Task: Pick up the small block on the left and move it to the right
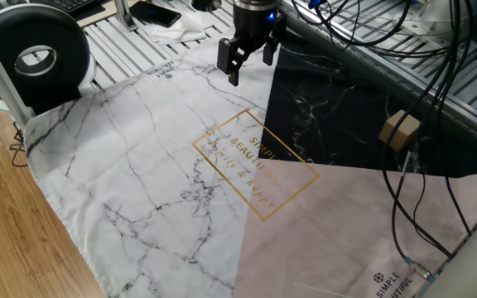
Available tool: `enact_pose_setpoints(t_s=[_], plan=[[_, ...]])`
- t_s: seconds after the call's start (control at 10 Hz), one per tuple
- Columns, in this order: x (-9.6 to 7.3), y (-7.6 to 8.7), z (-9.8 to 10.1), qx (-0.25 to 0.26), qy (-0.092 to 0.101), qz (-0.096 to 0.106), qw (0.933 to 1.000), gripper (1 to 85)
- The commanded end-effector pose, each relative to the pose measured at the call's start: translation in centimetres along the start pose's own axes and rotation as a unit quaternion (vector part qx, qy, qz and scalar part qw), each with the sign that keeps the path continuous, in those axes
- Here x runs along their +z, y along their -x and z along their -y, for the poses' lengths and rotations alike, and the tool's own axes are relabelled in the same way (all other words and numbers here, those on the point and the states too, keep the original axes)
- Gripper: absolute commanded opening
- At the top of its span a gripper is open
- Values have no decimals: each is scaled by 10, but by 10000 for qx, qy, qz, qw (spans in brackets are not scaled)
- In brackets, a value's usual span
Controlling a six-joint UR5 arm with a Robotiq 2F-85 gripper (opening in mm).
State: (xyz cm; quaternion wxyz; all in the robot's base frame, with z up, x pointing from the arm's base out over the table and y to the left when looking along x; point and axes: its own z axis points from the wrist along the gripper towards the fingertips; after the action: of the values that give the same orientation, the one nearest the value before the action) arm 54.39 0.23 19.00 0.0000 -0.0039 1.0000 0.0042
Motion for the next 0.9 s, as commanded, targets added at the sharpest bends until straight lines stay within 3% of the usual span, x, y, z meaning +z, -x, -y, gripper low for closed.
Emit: enact_pose_setpoints(t_s=[0.0,0.6,0.8], plan=[[-11,74,20,405,-380,1461,9877,10],[-8,72,15,472,-298,1415,9884,10],[-5,62,12,497,-247,1215,9910,10]])
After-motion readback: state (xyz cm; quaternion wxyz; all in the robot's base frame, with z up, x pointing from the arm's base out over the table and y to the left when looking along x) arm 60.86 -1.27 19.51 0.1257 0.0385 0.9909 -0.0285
